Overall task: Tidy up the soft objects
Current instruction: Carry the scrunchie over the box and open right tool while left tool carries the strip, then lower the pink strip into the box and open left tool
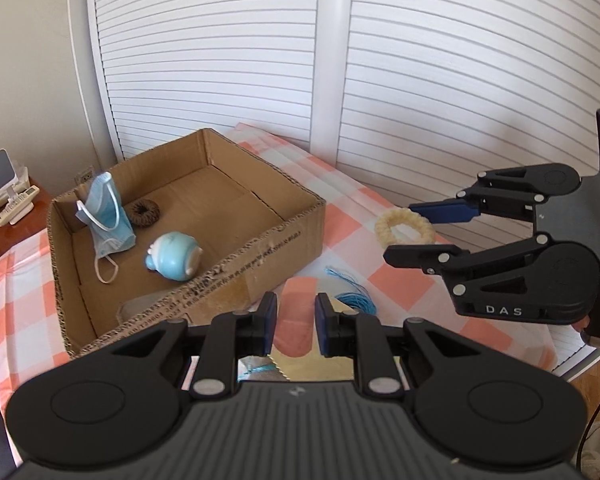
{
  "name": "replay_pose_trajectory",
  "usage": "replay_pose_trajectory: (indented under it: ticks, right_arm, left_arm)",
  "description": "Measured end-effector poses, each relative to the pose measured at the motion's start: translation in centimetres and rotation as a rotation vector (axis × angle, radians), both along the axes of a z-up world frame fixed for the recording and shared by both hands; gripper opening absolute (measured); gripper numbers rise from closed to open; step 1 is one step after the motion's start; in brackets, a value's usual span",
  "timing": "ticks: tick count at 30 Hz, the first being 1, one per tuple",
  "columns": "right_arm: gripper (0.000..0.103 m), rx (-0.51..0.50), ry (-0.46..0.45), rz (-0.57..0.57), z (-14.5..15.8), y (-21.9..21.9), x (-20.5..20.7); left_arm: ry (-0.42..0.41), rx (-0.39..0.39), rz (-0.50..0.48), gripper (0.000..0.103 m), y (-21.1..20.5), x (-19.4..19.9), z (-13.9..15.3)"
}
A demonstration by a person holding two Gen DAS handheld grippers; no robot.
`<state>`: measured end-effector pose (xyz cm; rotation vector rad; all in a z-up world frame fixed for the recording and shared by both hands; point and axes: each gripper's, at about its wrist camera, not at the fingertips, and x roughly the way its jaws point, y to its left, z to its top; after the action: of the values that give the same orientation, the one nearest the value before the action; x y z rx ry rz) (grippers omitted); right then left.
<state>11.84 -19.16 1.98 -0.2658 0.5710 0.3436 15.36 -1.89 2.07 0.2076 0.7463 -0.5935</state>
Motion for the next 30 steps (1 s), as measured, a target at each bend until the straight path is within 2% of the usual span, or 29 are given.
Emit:
replay_pose_trajectory:
  ticks: [13,14,15,16,18,23,30]
  right_arm:
    - [0.047,0.025,-0.047,0.070,2.2,4.0,7.8]
    - [0.051,0.025,-0.042,0.077,2.0,4.4,8.6]
    - [0.063,0.021,-0.037,0.081,1.8,4.7,9.1]
    - [0.080,0.007,-0.030,0.076,1.5,4.9,9.7]
    - [0.092,-0.010,-0.037,0.050,0.8,5.3,10.0]
    - [0.103,-0.011,-0.010,0.019,-0.6,4.4,8.5]
    - [0.103,0.065,0.027,-0.025,-0.8,2.2,5.8]
  left_arm:
    - [-0.074,0.006,0.082,0.018,2.9,2.7,3.1]
    - [-0.078,0.007,0.089,0.018,3.0,3.0,3.3]
    - [-0.081,0.008,0.095,0.018,3.2,3.3,3.3]
    - [-0.084,0.010,0.102,0.018,3.4,3.7,3.4]
    - [-0.087,0.014,0.114,0.018,3.6,4.5,3.4]
    - [-0.082,0.021,0.123,0.018,3.6,6.5,3.1]
    - [-0.076,0.023,0.106,0.019,2.3,8.9,3.1]
